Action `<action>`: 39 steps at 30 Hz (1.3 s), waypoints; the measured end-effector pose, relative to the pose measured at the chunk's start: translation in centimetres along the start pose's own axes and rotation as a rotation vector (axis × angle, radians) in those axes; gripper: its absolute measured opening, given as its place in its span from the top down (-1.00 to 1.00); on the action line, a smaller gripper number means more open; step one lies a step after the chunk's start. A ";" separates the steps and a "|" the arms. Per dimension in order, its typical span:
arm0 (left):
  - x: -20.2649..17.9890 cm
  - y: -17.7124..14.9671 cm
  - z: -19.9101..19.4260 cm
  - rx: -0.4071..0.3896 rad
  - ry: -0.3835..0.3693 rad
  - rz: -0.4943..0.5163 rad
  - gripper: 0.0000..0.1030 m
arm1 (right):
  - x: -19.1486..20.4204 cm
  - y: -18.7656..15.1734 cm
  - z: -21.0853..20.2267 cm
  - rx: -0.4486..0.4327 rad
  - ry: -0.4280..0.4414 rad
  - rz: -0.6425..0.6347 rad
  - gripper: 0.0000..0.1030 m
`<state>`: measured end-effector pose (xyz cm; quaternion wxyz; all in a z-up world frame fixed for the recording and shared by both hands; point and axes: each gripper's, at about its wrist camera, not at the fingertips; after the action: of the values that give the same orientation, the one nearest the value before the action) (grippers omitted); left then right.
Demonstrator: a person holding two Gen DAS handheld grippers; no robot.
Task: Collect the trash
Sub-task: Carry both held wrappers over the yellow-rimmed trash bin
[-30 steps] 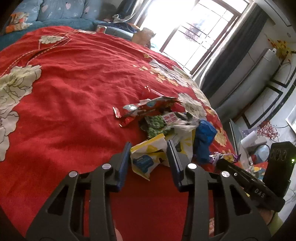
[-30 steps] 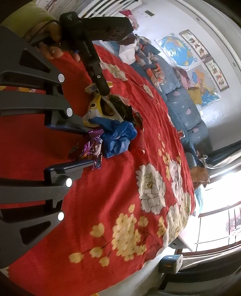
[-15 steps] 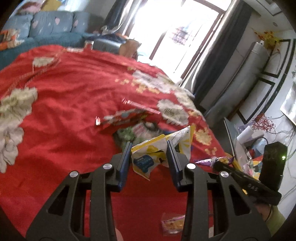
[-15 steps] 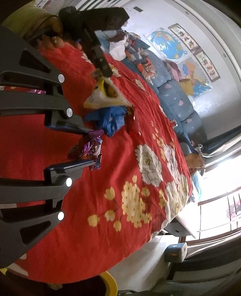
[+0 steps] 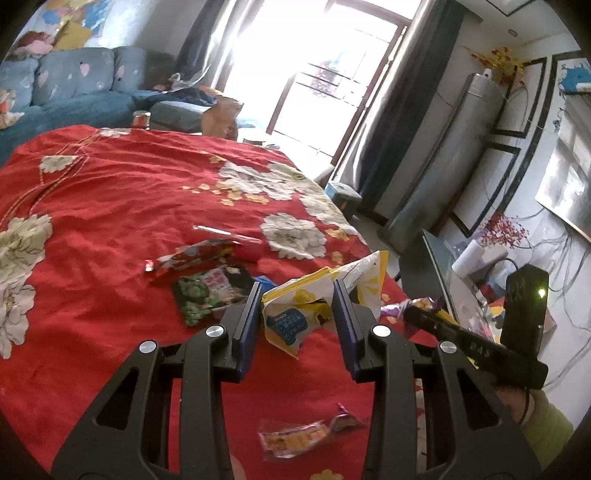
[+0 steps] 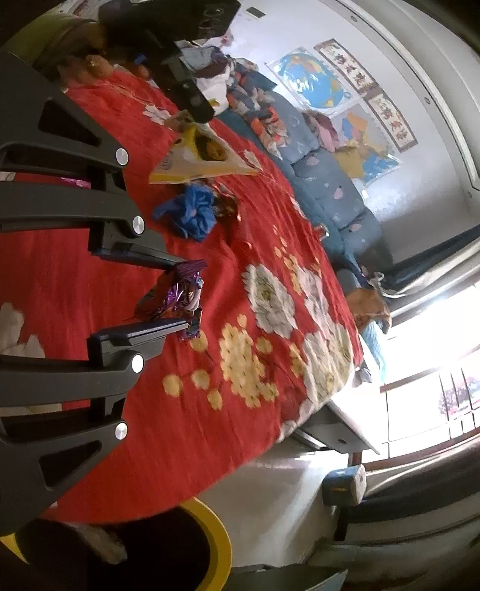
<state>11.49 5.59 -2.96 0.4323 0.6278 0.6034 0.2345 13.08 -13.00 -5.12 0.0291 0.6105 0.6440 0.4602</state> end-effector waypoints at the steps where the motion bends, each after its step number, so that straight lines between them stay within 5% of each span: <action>1: -0.4 0.0 0.0 0.000 -0.005 0.007 0.41 | -0.2 0.2 -0.2 -0.008 -0.003 0.004 0.50; 39: -12.0 0.1 2.9 0.036 -0.137 0.258 0.41 | -9.3 2.9 -7.1 -0.202 -0.099 0.181 0.50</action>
<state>11.92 -6.67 -1.66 0.4274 0.7223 0.4908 0.2338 13.40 -24.99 -4.12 0.0804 0.6819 0.5347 0.4926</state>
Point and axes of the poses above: each gripper's, at about its wrist camera, not at the fingertips, and z roughly the way its jaws point, x to its left, y to its top, and after that the axes turned 10 degrees about z, right-handed
